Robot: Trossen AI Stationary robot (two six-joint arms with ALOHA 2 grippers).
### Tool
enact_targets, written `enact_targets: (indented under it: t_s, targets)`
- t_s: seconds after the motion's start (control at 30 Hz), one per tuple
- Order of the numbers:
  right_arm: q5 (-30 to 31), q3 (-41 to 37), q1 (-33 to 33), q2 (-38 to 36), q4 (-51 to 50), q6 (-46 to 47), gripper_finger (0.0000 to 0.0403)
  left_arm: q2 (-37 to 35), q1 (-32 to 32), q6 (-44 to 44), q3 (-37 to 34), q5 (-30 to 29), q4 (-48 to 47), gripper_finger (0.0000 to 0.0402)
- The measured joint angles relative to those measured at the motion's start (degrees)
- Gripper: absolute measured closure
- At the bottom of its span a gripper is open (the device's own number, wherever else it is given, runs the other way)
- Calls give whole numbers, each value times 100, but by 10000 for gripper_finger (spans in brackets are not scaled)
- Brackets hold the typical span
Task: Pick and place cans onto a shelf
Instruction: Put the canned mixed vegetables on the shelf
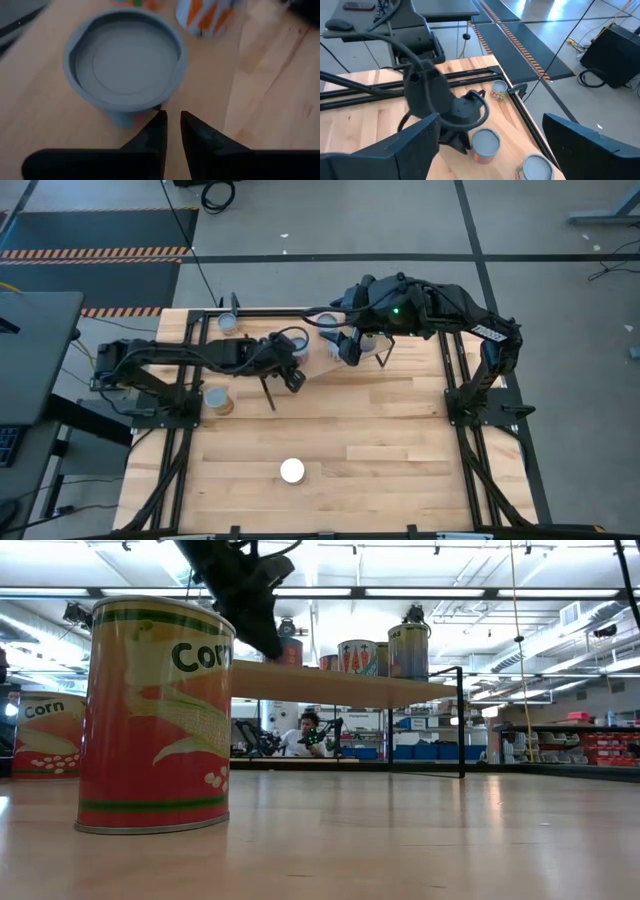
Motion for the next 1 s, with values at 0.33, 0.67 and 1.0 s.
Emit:
enact_targets:
  t_s: [0.33, 0.67, 1.0]
  targets:
    - [-112, 0, 26, 0, -63, 36, 45, 79, 498, 463, 0, -25, 532, 345]
    - [-66, -189, 199, -8, -461, 200, 45, -132, 549, 585, -2, 275, 388, 345]
    - [-11, -689, 369, 3, -402, 487, 45, -83, 784, 923, -9, 162, 438, 349]
